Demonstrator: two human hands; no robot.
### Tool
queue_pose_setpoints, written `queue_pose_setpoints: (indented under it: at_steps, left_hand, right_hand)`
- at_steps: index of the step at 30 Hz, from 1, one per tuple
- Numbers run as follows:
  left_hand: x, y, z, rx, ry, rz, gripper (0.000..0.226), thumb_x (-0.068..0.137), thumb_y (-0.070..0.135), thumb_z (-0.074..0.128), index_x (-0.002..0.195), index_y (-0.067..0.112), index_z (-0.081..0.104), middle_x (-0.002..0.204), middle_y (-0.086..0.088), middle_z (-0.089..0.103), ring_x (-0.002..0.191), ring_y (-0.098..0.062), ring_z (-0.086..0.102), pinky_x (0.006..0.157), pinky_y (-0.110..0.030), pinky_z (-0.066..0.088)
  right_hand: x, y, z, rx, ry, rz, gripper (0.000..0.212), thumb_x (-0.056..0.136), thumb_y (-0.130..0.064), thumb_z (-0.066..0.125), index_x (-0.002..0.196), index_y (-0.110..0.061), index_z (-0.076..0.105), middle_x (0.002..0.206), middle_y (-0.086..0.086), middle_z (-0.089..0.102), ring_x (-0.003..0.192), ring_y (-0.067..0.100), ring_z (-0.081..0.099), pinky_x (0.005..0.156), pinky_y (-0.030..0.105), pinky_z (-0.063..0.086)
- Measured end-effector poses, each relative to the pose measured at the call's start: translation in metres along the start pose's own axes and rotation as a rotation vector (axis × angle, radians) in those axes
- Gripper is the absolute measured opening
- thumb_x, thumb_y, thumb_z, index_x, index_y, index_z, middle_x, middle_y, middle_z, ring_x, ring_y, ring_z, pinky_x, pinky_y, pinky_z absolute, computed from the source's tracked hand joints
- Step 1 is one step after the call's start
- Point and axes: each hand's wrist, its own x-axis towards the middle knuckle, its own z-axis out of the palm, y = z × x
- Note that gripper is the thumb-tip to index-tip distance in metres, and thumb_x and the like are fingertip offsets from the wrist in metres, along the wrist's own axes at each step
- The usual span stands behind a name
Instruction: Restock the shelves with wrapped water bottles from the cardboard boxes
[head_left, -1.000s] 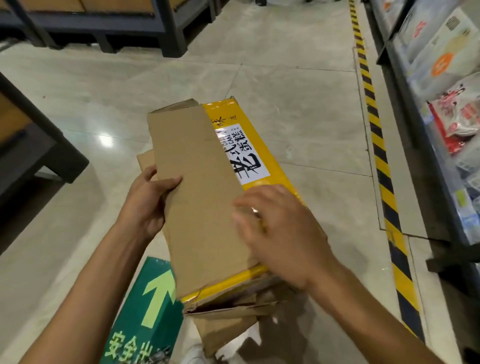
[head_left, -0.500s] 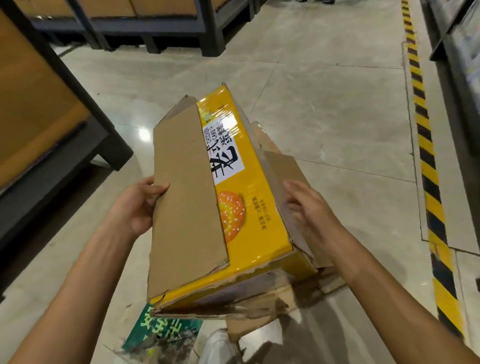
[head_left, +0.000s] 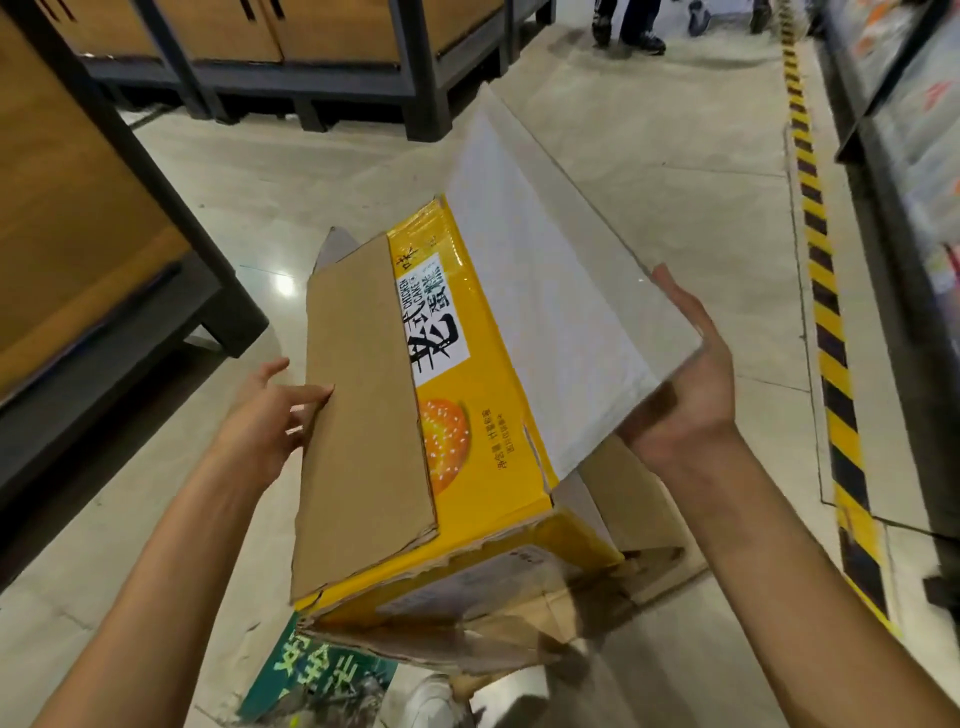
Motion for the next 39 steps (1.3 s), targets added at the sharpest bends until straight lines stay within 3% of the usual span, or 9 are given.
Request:
queue_pose_setpoints:
  at_steps: [4,6,10,16,19,21,28,34,39]
  left_hand:
    - [-0.041,0.016,0.019,0.453,0.14,0.445,0.074,0.092,0.038,0.077,0.154,0.041,0.037,0.16,0.003,0.037,0.144,-0.022,0.042,0.113,-0.053,0.042]
    - [-0.076,0.028,0.038,0.374,-0.019,0.613,0.053,0.1,0.054,0.06,0.149,0.045,0.044,0.149,0.012,0.053,0.136,-0.011,0.051,0.107,-0.038,0.045]
    - [-0.119,0.046,0.075,0.046,-0.344,0.629,0.042,0.101,0.061,0.044,0.142,0.052,0.042,0.132,0.006,0.067,0.119,-0.012,0.067,0.095,-0.028,0.057]
    - [-0.097,0.018,0.105,0.179,-0.337,0.513,0.049,0.095,0.028,0.073,0.142,0.029,0.059,0.127,0.008,0.067,0.114,-0.012,0.068,0.097,-0.042,0.06]
    - [-0.092,-0.006,0.1,0.049,-0.357,0.386,0.05,0.095,0.011,0.072,0.141,0.028,0.062,0.129,0.007,0.069,0.118,-0.012,0.068,0.101,-0.044,0.058]
    - [-0.086,-0.014,0.092,-0.013,-0.319,0.38,0.048,0.095,0.008,0.07,0.138,0.029,0.065,0.132,0.004,0.069,0.121,-0.019,0.068,0.1,-0.045,0.058]
    - [-0.069,-0.016,0.062,-0.053,-0.274,0.397,0.045,0.094,0.013,0.069,0.131,0.038,0.069,0.138,-0.001,0.065,0.122,-0.031,0.066,0.094,-0.046,0.057]
    - [-0.063,-0.019,0.063,-0.014,-0.248,0.418,0.044,0.096,0.012,0.068,0.131,0.039,0.069,0.139,0.001,0.065,0.124,-0.03,0.065,0.098,-0.048,0.056]
    - [-0.058,-0.021,0.066,-0.013,-0.223,0.441,0.044,0.098,0.011,0.066,0.132,0.039,0.068,0.138,0.005,0.065,0.125,-0.026,0.065,0.101,-0.048,0.055]
  right_hand:
    - [0.008,0.021,0.019,-0.391,-0.237,-0.156,0.035,0.106,-0.033,0.047,0.129,-0.026,0.072,0.141,0.0,0.065,0.136,0.02,0.057,0.116,0.045,0.043]
    - [0.012,0.032,0.017,-0.685,-0.298,-0.197,0.034,0.1,-0.036,0.06,0.132,-0.03,0.07,0.149,-0.003,0.058,0.141,0.021,0.051,0.119,0.054,0.039]
    - [0.012,0.042,0.009,-0.951,-0.289,-0.255,0.032,0.093,-0.021,0.068,0.124,-0.025,0.076,0.143,-0.007,0.061,0.136,0.005,0.053,0.119,0.037,0.041]
    - [0.014,0.039,-0.018,-0.981,-0.227,-0.238,0.026,0.096,-0.008,0.068,0.116,-0.022,0.078,0.13,-0.003,0.069,0.123,0.009,0.064,0.11,0.033,0.048]
    - [0.019,0.034,-0.045,-0.786,0.129,-0.232,0.024,0.1,-0.003,0.061,0.109,-0.018,0.078,0.11,0.001,0.075,0.1,0.011,0.07,0.091,0.026,0.053]
    - [0.032,0.042,-0.077,-0.809,0.292,-0.183,0.023,0.102,-0.007,0.058,0.108,-0.019,0.076,0.109,-0.004,0.076,0.108,0.008,0.069,0.102,0.035,0.054]
    - [0.056,0.098,-0.116,-0.873,-0.053,0.234,0.043,0.101,-0.067,0.042,0.135,-0.049,0.063,0.147,-0.016,0.057,0.14,0.006,0.047,0.122,0.043,0.031]
    - [0.046,0.09,-0.129,-0.803,0.113,0.189,0.044,0.1,-0.059,0.056,0.095,-0.019,0.075,0.091,0.004,0.068,0.089,0.016,0.063,0.092,0.043,0.051]
    - [0.003,0.053,-0.178,-0.679,0.209,0.202,0.053,0.107,-0.051,0.046,0.079,-0.023,0.08,0.077,-0.009,0.061,0.08,0.008,0.06,0.081,0.03,0.046]
